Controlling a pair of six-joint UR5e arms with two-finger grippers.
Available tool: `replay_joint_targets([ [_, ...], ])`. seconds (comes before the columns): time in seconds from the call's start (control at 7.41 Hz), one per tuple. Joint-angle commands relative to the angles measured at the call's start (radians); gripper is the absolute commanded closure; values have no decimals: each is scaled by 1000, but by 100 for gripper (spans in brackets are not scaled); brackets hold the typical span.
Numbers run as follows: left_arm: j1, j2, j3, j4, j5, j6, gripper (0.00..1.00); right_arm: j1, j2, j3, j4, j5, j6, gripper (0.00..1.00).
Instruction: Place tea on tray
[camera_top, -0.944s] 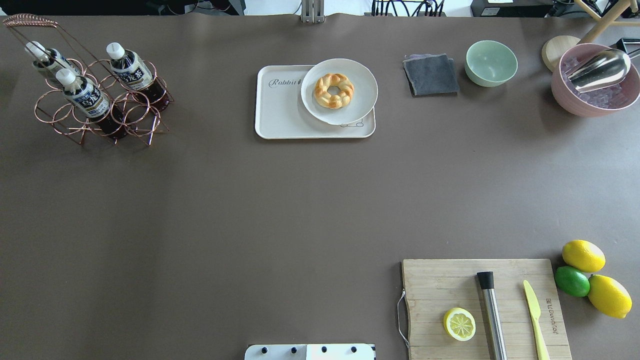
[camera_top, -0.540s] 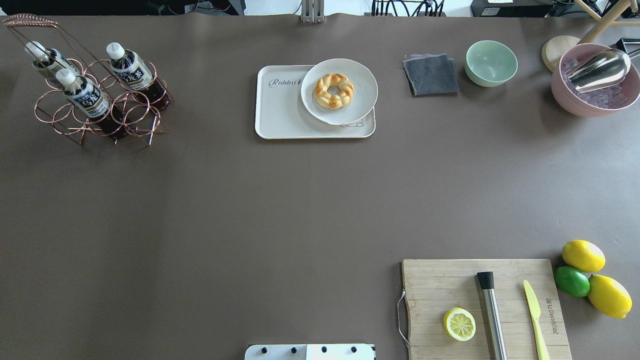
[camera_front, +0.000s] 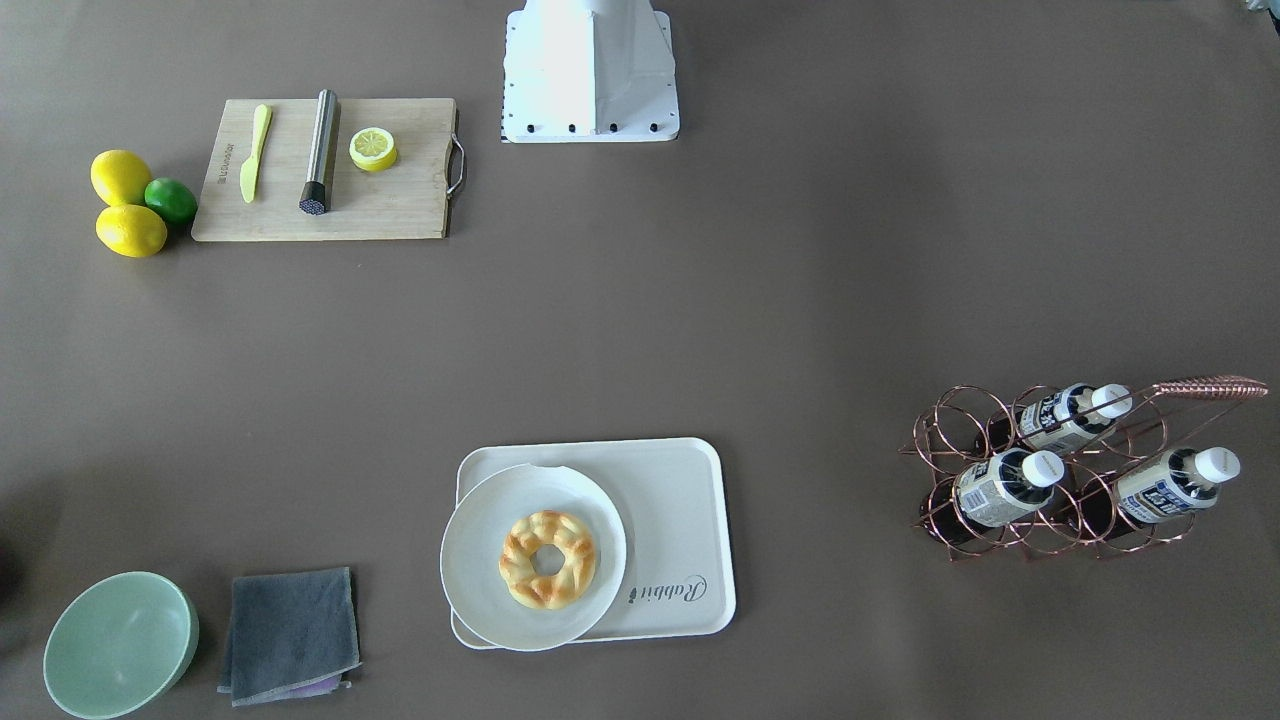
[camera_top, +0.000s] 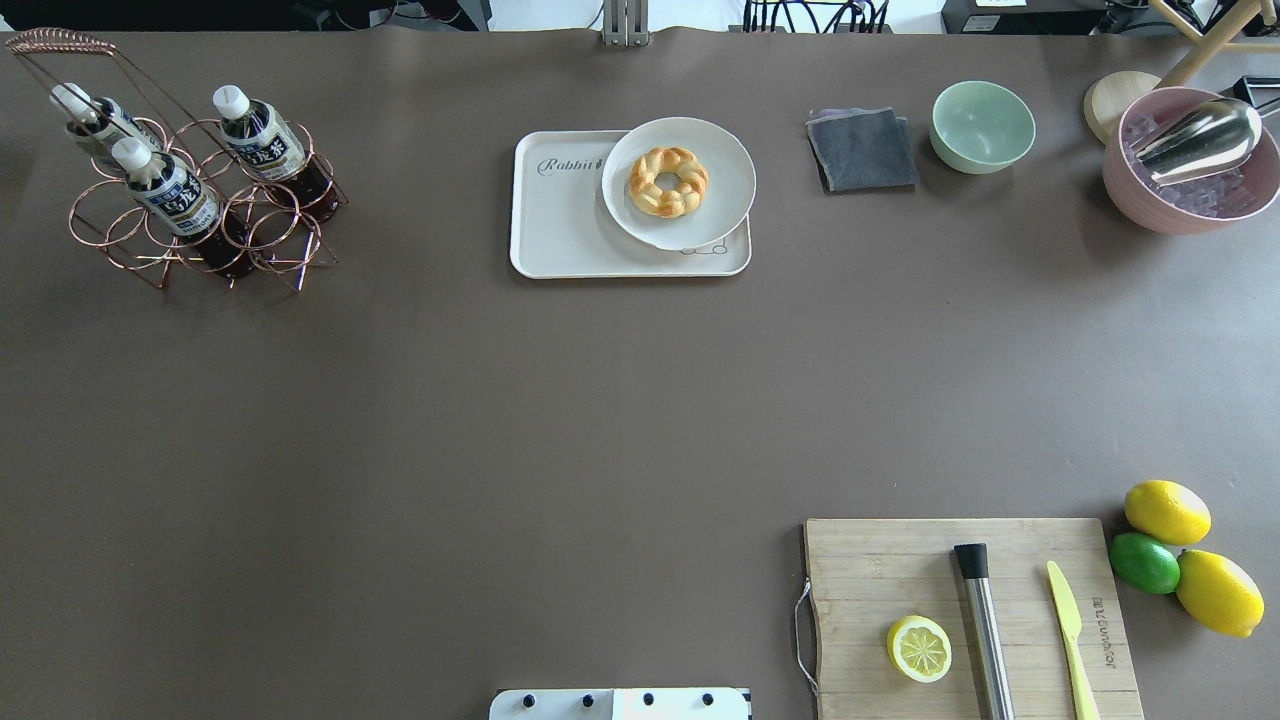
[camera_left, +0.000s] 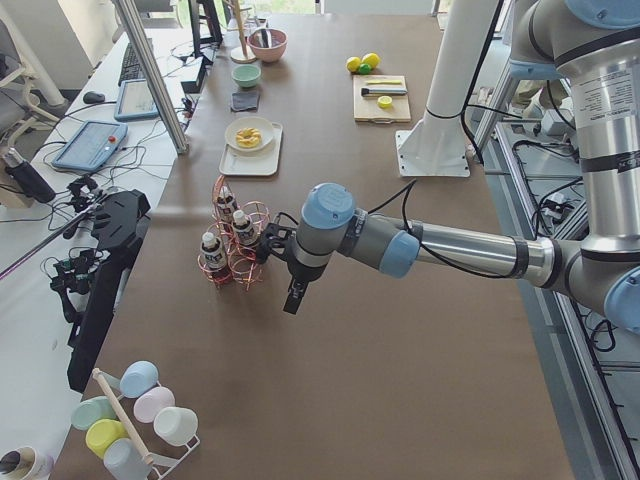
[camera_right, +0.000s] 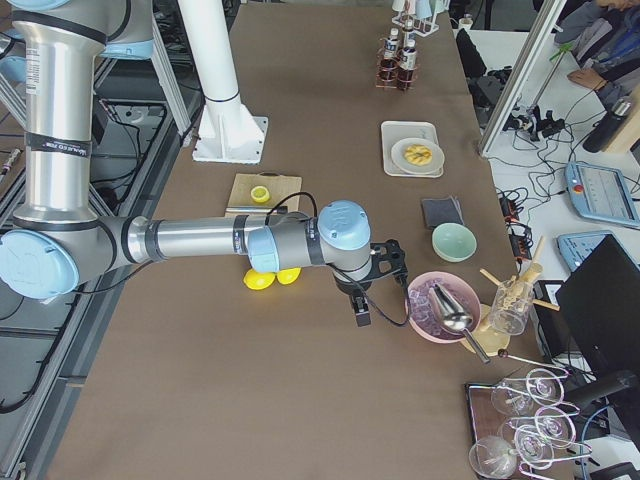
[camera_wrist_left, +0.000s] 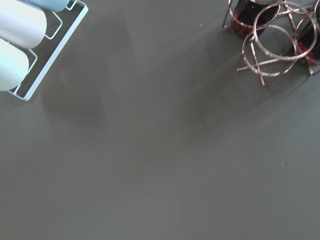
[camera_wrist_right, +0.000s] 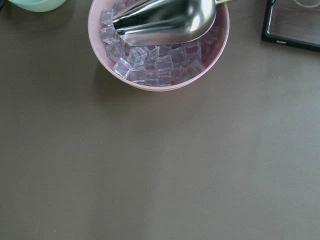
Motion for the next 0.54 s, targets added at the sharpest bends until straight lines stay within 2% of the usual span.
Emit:
replay_joint_targets([
  [0.0,133,-186,-5,-3,11,-334,2,-5,-11,8,0,9,-5,0],
  [0.13,168,-230,-5,-2,16,-441,2,-8,-12,8,0,9,-7,0],
  [0.4,292,-311,-2,-2,123,-674,2,-9,-12,7,0,9,-5,0],
])
